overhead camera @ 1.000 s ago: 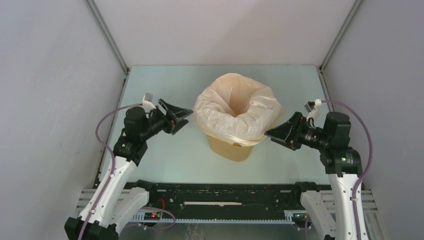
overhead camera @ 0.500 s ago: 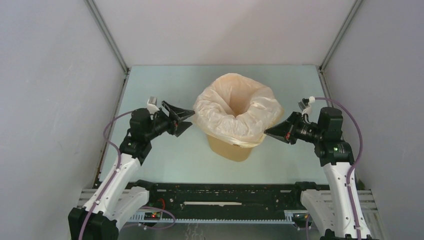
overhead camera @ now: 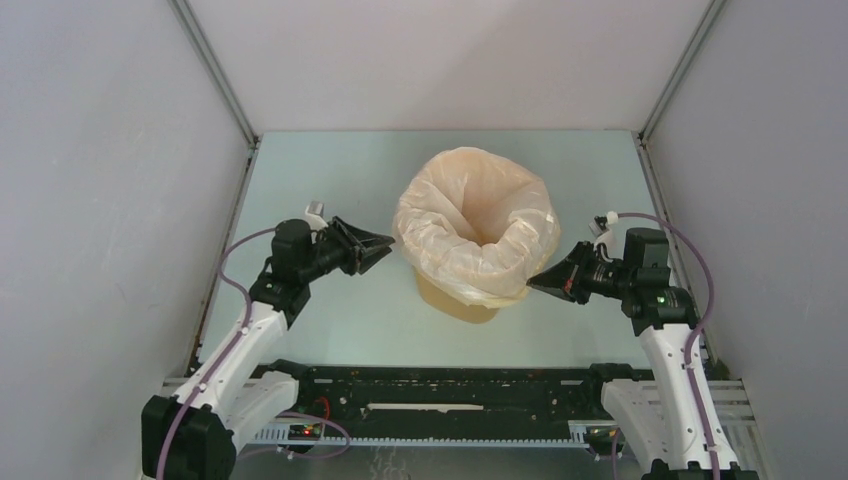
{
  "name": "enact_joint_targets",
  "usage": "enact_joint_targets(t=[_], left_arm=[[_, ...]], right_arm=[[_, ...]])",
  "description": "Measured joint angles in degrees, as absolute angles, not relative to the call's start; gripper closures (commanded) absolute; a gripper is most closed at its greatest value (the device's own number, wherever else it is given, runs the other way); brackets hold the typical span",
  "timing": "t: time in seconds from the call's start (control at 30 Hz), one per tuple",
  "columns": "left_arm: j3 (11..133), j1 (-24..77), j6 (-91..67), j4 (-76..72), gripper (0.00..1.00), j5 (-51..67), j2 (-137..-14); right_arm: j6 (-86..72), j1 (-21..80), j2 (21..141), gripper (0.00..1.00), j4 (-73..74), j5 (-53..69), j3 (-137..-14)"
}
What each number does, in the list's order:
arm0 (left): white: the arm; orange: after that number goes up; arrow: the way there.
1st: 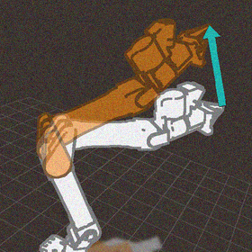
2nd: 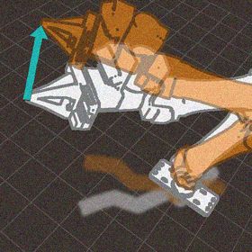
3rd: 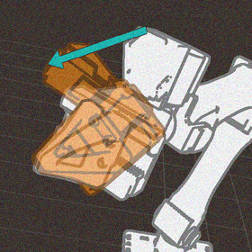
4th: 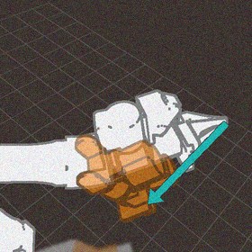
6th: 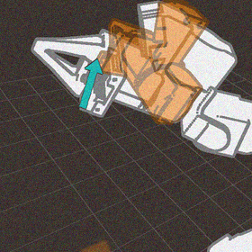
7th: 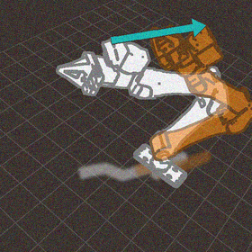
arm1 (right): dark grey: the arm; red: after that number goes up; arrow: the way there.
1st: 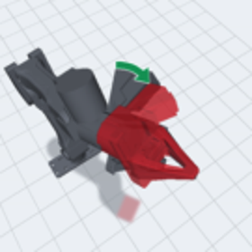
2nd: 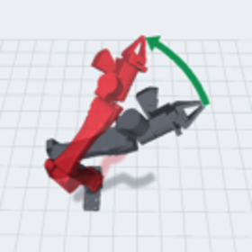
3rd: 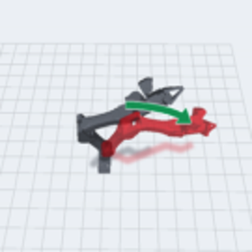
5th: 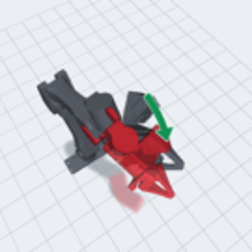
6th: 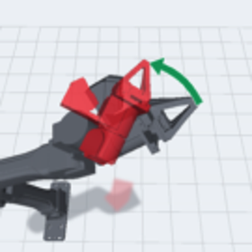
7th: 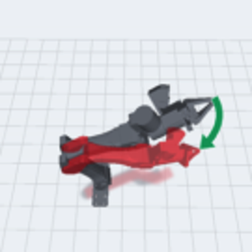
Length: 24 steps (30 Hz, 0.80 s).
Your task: Put the trash bags into the trash bin
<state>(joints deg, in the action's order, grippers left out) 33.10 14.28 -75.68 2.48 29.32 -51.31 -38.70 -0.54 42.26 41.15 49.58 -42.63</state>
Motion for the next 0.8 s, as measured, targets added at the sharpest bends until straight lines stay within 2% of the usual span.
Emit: enact_joint_targets(t=[0.13,0.27,0.53,0.67,0.8], left_arm=[[33.1,14.5,-75.7,0.8,0.67,29.3,-52.5],[33.1,15.3,-75.7,-1.6,0.61,29.4,-54.6],[33.1,19.5,-75.5,-4.6,0.64,30.1,-64.5],[33.1,20.6,-75.0,-4.6,0.62,29.6,-64.1],[33.1,20.3,-73.5,-3.0,0.59,29.5,-62.5]], right_arm=[[-38.6,-0.5,42.3,1.0,41.1,49.4,-42.6],[-38.2,-0.2,43.2,1.0,41.1,48.3,-42.6],[-35.1,2.9,50.4,0.99,38.8,46.3,-39.1],[-32.3,2.9,51.9,0.77,42.0,44.1,-40.1],[-28.4,1.5,49.1,0.7,48.3,40.8,-46.5]])
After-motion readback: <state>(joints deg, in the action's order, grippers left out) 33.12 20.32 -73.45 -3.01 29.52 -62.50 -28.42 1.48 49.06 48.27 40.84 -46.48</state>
